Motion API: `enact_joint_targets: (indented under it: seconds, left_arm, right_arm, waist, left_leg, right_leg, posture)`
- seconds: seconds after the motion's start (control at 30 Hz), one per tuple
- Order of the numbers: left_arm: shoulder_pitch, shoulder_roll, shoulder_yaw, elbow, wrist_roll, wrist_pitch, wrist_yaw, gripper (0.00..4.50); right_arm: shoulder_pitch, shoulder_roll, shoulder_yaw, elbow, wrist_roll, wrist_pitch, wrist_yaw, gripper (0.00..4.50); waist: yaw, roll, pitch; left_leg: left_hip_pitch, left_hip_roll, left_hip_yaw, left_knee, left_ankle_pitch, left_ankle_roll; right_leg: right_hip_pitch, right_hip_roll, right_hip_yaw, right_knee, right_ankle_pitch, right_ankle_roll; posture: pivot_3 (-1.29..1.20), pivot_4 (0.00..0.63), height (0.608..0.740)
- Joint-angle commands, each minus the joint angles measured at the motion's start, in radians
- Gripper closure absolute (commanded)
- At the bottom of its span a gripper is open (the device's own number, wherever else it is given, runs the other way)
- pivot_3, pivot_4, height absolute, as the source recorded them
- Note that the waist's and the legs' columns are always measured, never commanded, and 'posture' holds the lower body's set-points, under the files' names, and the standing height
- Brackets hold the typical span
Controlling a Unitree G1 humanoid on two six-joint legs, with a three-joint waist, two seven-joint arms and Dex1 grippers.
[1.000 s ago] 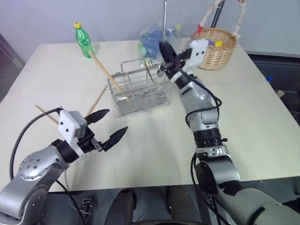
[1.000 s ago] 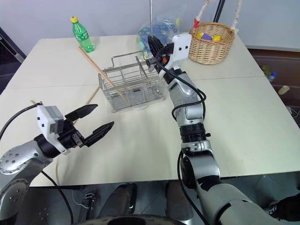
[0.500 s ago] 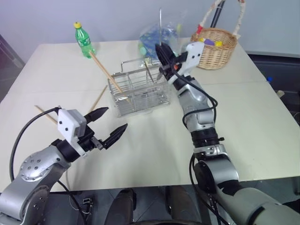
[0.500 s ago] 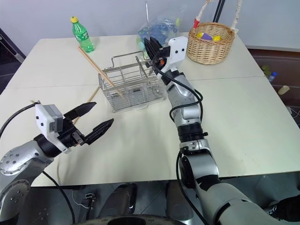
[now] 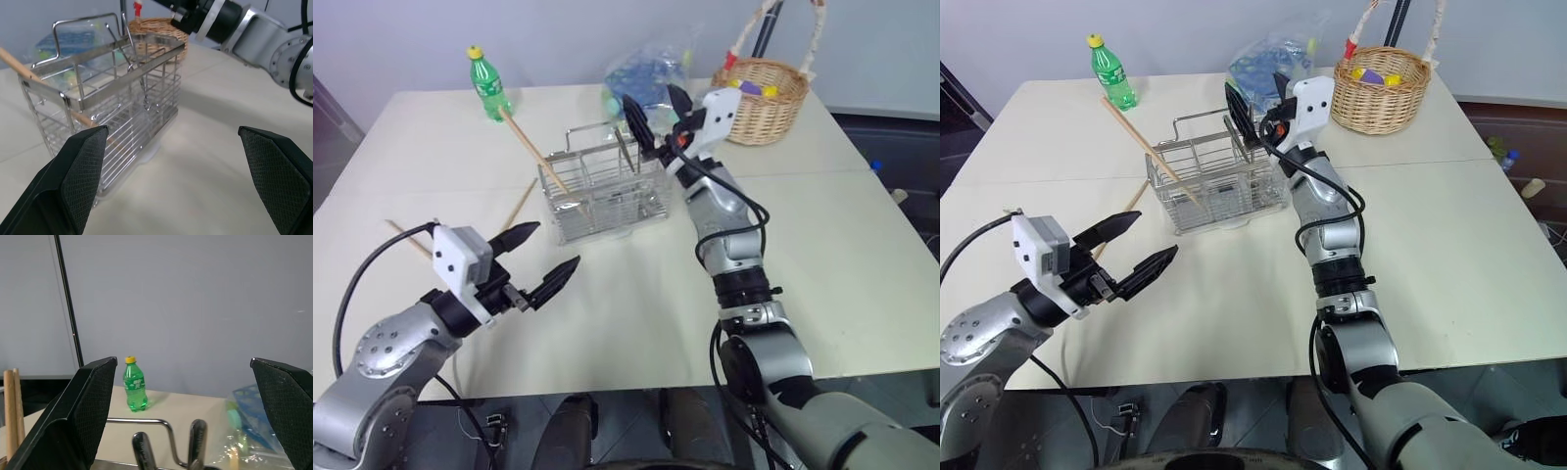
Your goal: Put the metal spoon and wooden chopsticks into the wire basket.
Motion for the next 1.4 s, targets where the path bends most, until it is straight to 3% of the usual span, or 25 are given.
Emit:
enact_joint_targets:
  seconds: [0.03,0.33,0.63,0.83,0.97,1.13,1.4]
  left_arm:
    - [0.011,-0.012,0.011,-0.004,0.043,-0.04,0.001,0.0]
    - [-0.011,-0.09,-0.016,0.131,0.216,-0.147,0.032,0.0]
    - [-0.028,-0.149,-0.038,0.294,0.317,-0.229,0.023,0.0]
    - [-0.025,-0.171,-0.055,0.367,0.344,-0.265,0.003,0.0]
    - [-0.016,-0.189,-0.052,0.434,0.352,-0.284,-0.007,0.0]
    - [0.004,-0.206,-0.039,0.512,0.378,-0.327,-0.004,0.0]
    - [0.02,-0.278,-0.039,0.541,0.416,-0.359,0.073,0.0]
  right_arm:
    - [-0.003,-0.062,-0.017,-0.143,0.023,0.055,0.019,0.04]
    - [0.119,-0.258,-0.068,-0.45,0.116,0.308,0.057,0.04]
    - [0.455,-0.463,-0.144,-0.817,0.284,0.558,0.143,0.04]
    - [0.623,-0.559,-0.162,-0.959,0.354,0.605,0.216,0.04]
    - [0.711,-0.633,-0.131,-1.047,0.403,0.583,0.355,0.04]
    - [0.737,-0.642,-0.115,-1.071,0.413,0.559,0.388,0.04]
    - [0.86,-0.531,0.054,-0.995,0.247,0.344,0.418,0.04]
  waist:
    - [0.002,0.0,0.0]
    - [0.004,0.0,0.0]
    - [0.014,-0.001,0.0]
    - [0.029,-0.001,0.0]
    - [0.033,-0.002,0.0]
    - [0.033,-0.002,0.0]
    - [0.034,-0.005,-0.002]
  left_leg:
    - [0.0,0.0,0.0,0.0,0.0,0.0]
    - [0.0,0.0,0.0,0.0,0.0,0.0]
    - [-0.001,0.0,0.0,0.0,0.0,0.0]
    - [-0.001,0.0,0.0,0.001,0.0,0.001]
    - [-0.002,0.0,0.0,0.002,-0.001,0.001]
    - [-0.001,0.0,0.001,0.002,-0.001,0.002]
    - [-0.002,0.0,0.0,0.002,-0.001,0.002]
  right_leg:
    - [0.0,0.0,0.0,0.0,0.0,0.0]
    - [0.0,0.0,0.0,-0.001,0.0,0.0]
    - [0.001,0.0,0.0,-0.002,0.0,0.0]
    - [0.001,0.0,0.0,-0.004,-0.002,-0.003]
    - [0.003,-0.001,0.0,-0.005,-0.002,-0.003]
    - [0.003,0.0,0.0,-0.005,-0.002,-0.003]
    - [0.004,-0.001,-0.001,-0.006,0.0,0.0]
  posture:
    - [0.0,0.15,0.74]
    - [0.0,0.15,0.74]
    - [0.0,0.15,0.74]
    - [0.0,0.15,0.74]
    - [0.0,0.15,0.74]
    - [0.0,0.15,0.74]
    - [0.0,0.15,0.74]
